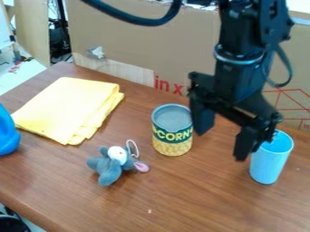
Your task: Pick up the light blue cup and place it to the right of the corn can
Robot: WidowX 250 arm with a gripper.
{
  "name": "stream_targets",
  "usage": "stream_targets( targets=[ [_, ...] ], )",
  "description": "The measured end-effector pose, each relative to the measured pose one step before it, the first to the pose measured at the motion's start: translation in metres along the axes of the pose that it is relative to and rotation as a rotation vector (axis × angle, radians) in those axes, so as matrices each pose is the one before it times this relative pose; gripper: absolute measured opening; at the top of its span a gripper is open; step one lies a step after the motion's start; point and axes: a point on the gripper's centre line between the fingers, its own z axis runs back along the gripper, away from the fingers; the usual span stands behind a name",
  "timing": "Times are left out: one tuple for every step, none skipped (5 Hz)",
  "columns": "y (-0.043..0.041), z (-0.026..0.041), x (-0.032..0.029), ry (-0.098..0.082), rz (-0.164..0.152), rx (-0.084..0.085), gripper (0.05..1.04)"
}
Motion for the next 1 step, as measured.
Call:
stream_targets(
  targets=[
    [0.00459, -0.00409, -0.02743, 0.083, 0.0001, 0.0916, 1.001]
  ],
)
